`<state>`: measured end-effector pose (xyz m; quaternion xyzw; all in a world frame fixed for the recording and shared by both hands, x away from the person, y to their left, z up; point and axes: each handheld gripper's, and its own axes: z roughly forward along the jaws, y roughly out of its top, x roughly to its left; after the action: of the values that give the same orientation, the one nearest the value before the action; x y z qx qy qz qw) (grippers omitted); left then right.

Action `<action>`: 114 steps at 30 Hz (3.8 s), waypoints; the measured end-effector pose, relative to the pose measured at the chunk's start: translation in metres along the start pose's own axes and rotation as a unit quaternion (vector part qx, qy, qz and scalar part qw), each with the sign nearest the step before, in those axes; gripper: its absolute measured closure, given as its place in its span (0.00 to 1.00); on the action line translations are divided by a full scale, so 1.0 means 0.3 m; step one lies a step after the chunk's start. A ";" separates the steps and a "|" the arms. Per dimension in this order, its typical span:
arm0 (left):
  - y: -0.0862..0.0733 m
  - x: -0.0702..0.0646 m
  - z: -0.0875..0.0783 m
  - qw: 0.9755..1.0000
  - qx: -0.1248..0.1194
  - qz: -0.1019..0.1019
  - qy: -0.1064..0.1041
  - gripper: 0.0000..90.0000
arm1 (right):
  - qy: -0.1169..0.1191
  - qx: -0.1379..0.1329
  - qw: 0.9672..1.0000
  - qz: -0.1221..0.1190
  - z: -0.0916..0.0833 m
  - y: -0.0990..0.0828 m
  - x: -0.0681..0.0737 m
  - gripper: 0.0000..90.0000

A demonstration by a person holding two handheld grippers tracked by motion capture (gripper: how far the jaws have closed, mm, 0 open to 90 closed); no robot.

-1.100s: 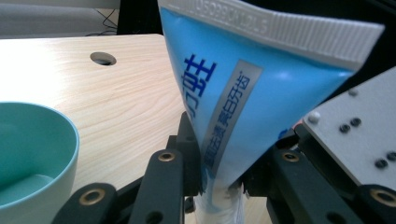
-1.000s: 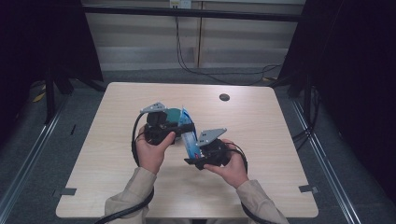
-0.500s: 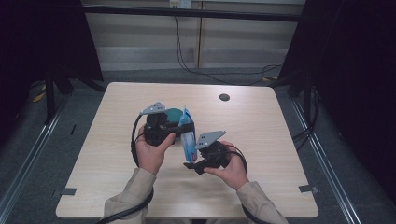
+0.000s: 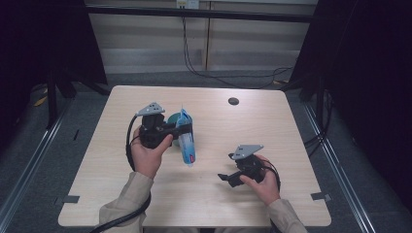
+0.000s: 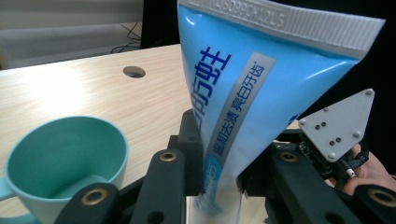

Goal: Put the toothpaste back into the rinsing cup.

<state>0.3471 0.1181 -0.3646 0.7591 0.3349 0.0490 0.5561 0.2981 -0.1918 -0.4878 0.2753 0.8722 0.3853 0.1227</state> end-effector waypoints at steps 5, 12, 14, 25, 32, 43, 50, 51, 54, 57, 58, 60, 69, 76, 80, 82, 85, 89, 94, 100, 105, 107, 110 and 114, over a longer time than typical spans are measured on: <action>0.014 0.005 -0.012 1.000 0.006 0.006 0.008 0.83 | -0.009 0.009 1.000 -0.002 -0.009 -0.047 -0.008 0.15; 0.027 0.023 -0.030 1.000 0.011 0.006 0.021 0.83 | -0.015 0.018 1.000 -0.001 -0.008 -0.083 -0.006 0.15; 0.029 0.025 -0.033 1.000 0.012 0.007 0.020 0.83 | -0.014 0.013 1.000 0.003 -0.008 -0.091 -0.004 0.15; 0.055 0.041 -0.060 0.999 0.008 0.003 0.033 0.83 | -0.008 0.010 1.000 0.026 -0.003 -0.111 -0.008 0.15; 0.074 0.048 -0.075 0.999 0.005 0.002 0.038 0.83 | -0.008 0.011 1.000 0.027 -0.003 -0.111 -0.009 0.14; 0.117 0.064 -0.101 0.999 -0.001 0.000 0.051 0.83 | -0.008 0.010 1.000 0.027 -0.003 -0.111 -0.008 0.14; 0.146 0.074 -0.108 0.998 -0.005 0.003 0.060 0.83 | -0.008 0.010 1.000 0.028 -0.002 -0.111 -0.008 0.14; 0.149 0.075 -0.108 0.998 -0.007 0.001 0.062 0.83 | -0.008 0.010 1.000 0.028 -0.002 -0.111 -0.008 0.14; 0.165 0.082 -0.113 0.998 -0.013 -0.001 0.063 0.83 | -0.008 0.010 1.000 0.028 -0.002 -0.111 -0.008 0.14; 0.176 0.082 -0.113 0.998 -0.014 0.000 0.064 0.83 | -0.009 0.009 1.000 0.027 -0.002 -0.111 -0.009 0.14; 0.186 0.083 -0.114 0.998 -0.016 -0.001 0.063 0.83 | -0.009 0.009 1.000 0.027 -0.002 -0.111 -0.009 0.14; 0.190 0.084 -0.114 0.998 -0.018 -0.003 0.063 0.83 | -0.009 0.009 1.000 0.027 -0.002 -0.111 -0.009 0.14; 0.224 0.103 -0.112 0.997 -0.022 -0.005 0.079 0.83 | -0.009 0.009 1.000 0.028 -0.002 -0.111 -0.008 0.14; 0.241 0.115 -0.101 0.996 -0.026 -0.008 0.083 0.83 | -0.009 0.009 1.000 0.027 -0.002 -0.111 -0.009 0.14; 0.258 0.122 -0.089 0.996 -0.031 -0.011 0.083 0.83 | -0.009 0.009 1.000 0.027 -0.002 -0.111 -0.009 0.14; 0.264 0.125 -0.085 0.996 -0.034 -0.011 0.085 0.83 | -0.008 0.010 1.000 0.027 -0.002 -0.111 -0.009 0.14; 0.274 0.128 -0.079 0.995 -0.038 -0.011 0.087 0.83 | -0.008 0.010 1.000 0.027 -0.002 -0.111 -0.009 0.14; 0.281 0.133 -0.073 0.995 -0.040 -0.012 0.093 0.83 | -0.008 0.009 1.000 0.026 -0.002 -0.111 -0.009 0.14; 0.289 0.146 -0.069 0.994 -0.042 -0.012 0.100 0.83 | -0.008 0.009 1.000 0.026 -0.002 -0.111 -0.009 0.14; 0.293 0.160 -0.060 0.993 -0.051 -0.015 0.104 0.83 | -0.008 0.009 1.000 0.026 -0.002 -0.111 -0.009 0.14; 0.291 0.171 -0.049 0.992 -0.056 -0.019 0.109 0.83 | -0.009 0.010 1.000 0.027 -0.003 -0.111 -0.009 0.14; 0.291 0.174 -0.049 0.992 -0.054 -0.019 0.110 0.83 | -0.009 0.010 1.000 0.027 -0.003 -0.111 -0.009 0.14; 0.291 0.182 -0.043 0.992 -0.058 -0.021 0.113 0.83 | -0.009 0.010 1.000 0.027 -0.003 -0.111 -0.009 0.14; 0.290 0.189 -0.034 0.991 -0.058 -0.018 0.116 0.82 | -0.009 0.010 1.000 0.027 -0.003 -0.111 -0.009 0.14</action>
<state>0.4259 0.1446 -0.3013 0.7089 0.4068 0.1461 0.5573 0.2871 -0.2121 -0.5118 0.3034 0.8672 0.3773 0.1169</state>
